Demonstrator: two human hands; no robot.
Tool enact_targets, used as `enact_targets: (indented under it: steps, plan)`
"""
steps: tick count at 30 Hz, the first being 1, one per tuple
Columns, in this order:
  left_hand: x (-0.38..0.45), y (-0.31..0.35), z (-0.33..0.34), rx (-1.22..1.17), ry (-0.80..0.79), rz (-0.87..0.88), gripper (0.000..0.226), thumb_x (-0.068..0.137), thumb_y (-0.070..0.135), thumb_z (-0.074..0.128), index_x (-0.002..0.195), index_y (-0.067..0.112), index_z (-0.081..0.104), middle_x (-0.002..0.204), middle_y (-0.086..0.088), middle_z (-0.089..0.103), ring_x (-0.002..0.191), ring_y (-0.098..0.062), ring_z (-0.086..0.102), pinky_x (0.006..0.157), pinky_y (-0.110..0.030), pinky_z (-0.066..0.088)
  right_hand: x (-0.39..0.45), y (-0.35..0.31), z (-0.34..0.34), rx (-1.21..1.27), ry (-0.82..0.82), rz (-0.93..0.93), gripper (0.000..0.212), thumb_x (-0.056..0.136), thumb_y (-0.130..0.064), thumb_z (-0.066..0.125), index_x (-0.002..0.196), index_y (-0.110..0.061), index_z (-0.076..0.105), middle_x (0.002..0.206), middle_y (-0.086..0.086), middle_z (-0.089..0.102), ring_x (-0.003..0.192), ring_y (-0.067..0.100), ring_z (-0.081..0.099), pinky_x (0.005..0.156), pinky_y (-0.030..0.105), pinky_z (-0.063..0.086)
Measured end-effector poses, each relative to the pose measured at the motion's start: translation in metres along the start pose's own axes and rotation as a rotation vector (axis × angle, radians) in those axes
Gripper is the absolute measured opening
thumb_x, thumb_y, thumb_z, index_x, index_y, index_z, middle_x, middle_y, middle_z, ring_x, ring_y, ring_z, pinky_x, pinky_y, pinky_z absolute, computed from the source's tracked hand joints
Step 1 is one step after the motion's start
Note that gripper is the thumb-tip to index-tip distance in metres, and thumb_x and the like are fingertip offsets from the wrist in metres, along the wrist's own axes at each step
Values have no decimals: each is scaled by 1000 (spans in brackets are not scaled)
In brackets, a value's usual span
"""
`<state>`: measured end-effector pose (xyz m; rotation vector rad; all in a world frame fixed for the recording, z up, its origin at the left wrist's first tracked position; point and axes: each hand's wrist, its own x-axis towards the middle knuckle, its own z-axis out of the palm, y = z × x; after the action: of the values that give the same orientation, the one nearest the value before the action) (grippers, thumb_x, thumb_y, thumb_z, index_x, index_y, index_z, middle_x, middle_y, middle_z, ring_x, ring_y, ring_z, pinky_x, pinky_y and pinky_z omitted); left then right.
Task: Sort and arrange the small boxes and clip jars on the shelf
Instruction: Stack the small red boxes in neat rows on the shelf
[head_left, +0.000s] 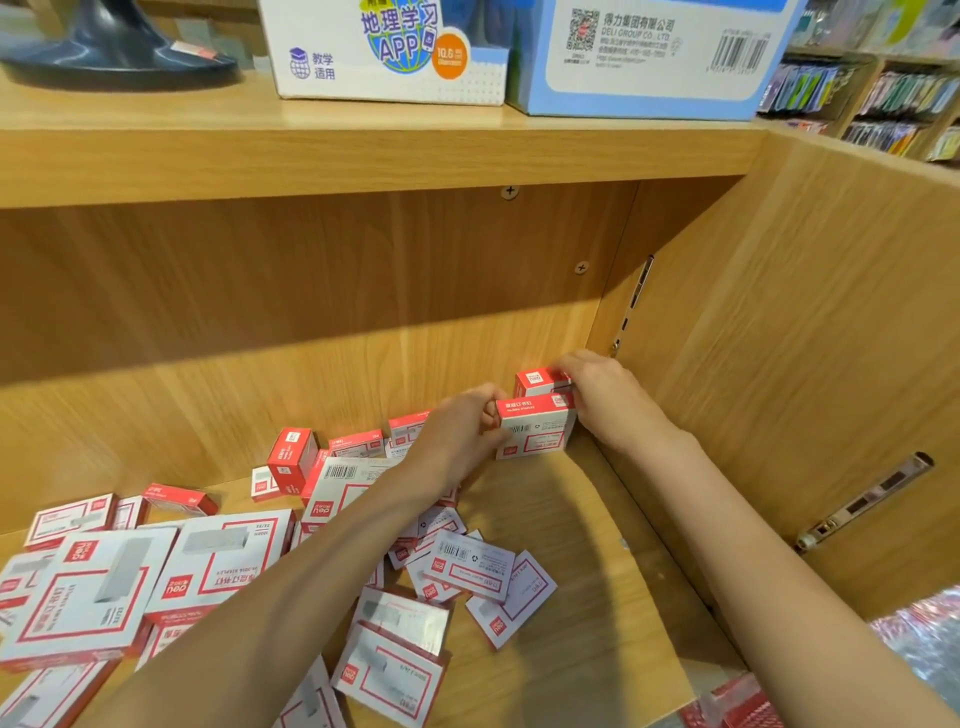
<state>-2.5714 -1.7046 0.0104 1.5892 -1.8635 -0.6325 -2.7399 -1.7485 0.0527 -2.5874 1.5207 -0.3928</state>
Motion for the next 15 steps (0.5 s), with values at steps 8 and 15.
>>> enact_targets:
  steps: [8, 15]
  plan:
    - [-22, -14, -23, 64, -99, 12, 20, 85, 17, 65, 103, 16, 57, 94, 3, 65, 86, -12, 59, 76, -24, 49, 20, -2, -6, -87, -93, 0, 32, 84, -16, 65, 115, -8, 61, 114, 9, 51, 114, 24, 46, 92, 31, 42]
    - [-11, -11, -12, 24, -46, -23, 17, 79, 14, 70, 91, 12, 59, 84, -2, 65, 80, -16, 60, 77, -36, 50, 16, -3, -1, -40, 11, -15, 29, 86, -13, 62, 114, -7, 61, 114, 7, 53, 109, 22, 50, 89, 29, 43]
